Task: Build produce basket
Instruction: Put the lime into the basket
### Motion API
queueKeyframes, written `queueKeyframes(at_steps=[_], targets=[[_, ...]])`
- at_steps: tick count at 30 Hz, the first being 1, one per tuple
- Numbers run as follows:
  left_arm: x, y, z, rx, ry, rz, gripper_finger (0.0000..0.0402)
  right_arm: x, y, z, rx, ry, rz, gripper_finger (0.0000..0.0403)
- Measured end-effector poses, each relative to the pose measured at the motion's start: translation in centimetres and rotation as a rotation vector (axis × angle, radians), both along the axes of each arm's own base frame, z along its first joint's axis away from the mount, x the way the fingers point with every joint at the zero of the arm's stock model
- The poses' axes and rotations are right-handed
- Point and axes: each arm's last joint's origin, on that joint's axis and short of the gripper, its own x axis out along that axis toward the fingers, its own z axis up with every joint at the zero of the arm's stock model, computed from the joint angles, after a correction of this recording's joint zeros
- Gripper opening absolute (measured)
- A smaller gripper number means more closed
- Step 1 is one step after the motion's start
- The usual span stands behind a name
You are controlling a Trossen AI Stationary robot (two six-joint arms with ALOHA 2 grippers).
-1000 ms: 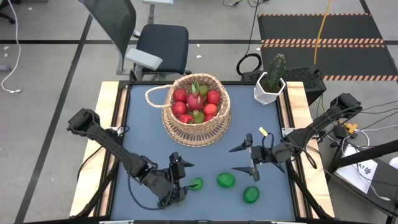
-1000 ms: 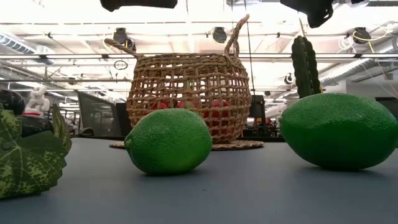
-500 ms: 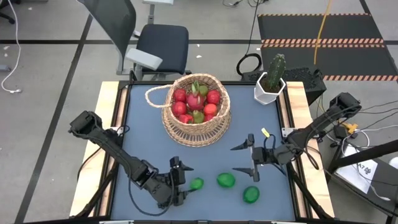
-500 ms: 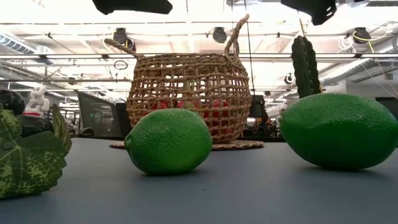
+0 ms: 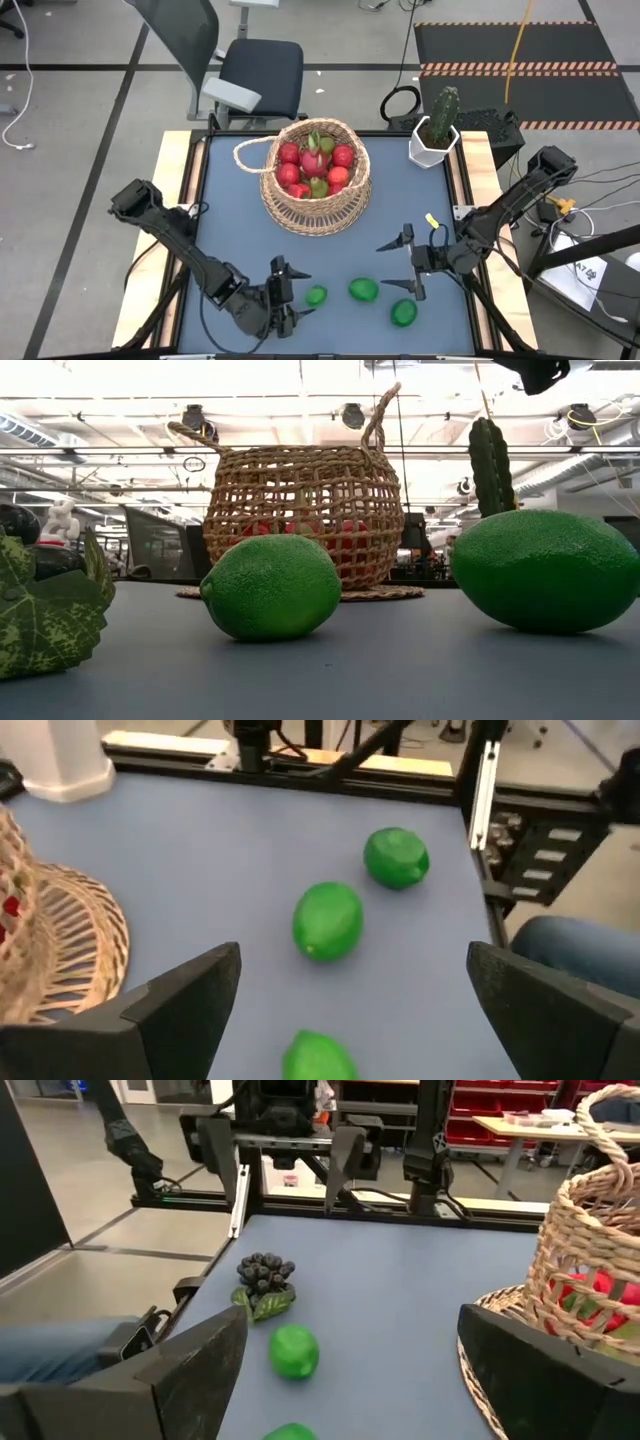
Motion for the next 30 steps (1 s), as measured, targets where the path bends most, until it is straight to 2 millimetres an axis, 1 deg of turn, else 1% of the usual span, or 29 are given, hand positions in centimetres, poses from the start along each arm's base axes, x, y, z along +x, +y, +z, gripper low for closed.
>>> queueKeyframes(at_steps=[4,7,10,16,25,30], targets=[[-0.5,-1.6,-1.7,0.087,0.025,-0.025,0.0390,-0.1,0.0,-0.1,0.020,0.011,-0.003,0.0359],[-0.2,-2.1,-3.1,0.076,0.043,-0.010,0.0390,-0.1,0.0,-0.1,0.023,0.010,-0.003,0.0359],[0.6,-1.9,-5.0,0.066,0.074,0.035,0.0390,-0.1,0.0,-0.1,0.023,0.010,-0.005,0.0359],[1.7,-1.3,-7.4,0.016,0.153,0.052,0.0390,0.0,0.0,-0.1,0.023,0.009,-0.006,0.0359],[2.4,-0.4,-9.6,0.028,0.230,0.099,0.0390,0.0,0.0,-0.1,0.013,0.007,-0.005,0.0359],[3.0,0.1,-11.0,-0.022,0.277,0.101,0.0390,0.0,0.0,-0.1,0.015,0.007,-0.005,0.0359]])
